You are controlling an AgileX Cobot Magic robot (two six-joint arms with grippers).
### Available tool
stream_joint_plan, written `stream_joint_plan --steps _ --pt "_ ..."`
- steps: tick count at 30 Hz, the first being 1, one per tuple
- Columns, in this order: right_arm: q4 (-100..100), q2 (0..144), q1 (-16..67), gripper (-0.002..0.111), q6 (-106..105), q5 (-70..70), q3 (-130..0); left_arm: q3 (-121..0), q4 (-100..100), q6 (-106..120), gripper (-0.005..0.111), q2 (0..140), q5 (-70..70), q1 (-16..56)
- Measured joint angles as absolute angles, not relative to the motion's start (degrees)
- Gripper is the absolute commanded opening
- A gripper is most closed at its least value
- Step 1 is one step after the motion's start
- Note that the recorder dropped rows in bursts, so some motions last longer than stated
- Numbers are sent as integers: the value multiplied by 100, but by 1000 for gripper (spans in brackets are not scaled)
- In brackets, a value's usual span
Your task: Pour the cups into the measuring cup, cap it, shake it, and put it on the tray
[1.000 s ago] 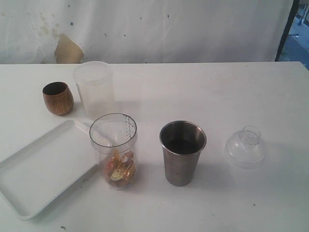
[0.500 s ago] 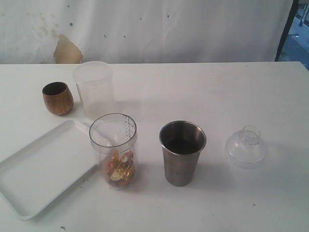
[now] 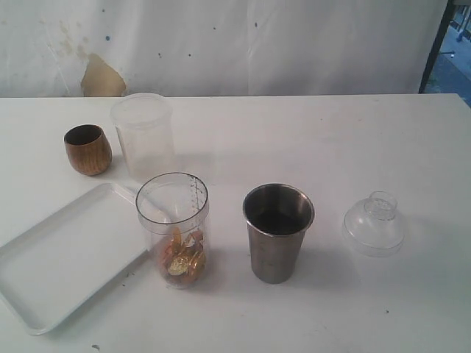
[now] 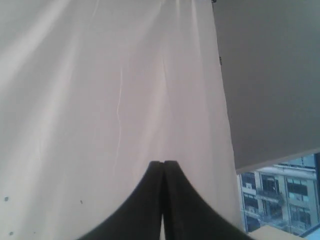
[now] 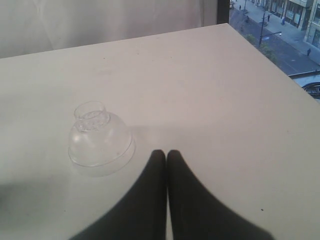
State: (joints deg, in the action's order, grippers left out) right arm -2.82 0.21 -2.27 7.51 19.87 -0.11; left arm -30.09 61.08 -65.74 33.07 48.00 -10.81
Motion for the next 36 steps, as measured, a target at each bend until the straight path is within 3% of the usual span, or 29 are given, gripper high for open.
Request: stream_joint_plan --steps 8,21,27,36 --pt "-282 21 -227 0 751 1987 -11 -2877 6403 -6410 0 3293 5012 -1081" --pt "-282 21 -227 0 751 1987 -11 -1370 2825 -3427 0 2179 4149 -1081" --pt "-282 21 -227 0 751 1987 -11 -670 1226 -2036 0 1154 3093 -981" --pt "-282 21 -227 0 841 1987 -11 -556 799 -1152 0 27 629 -691"
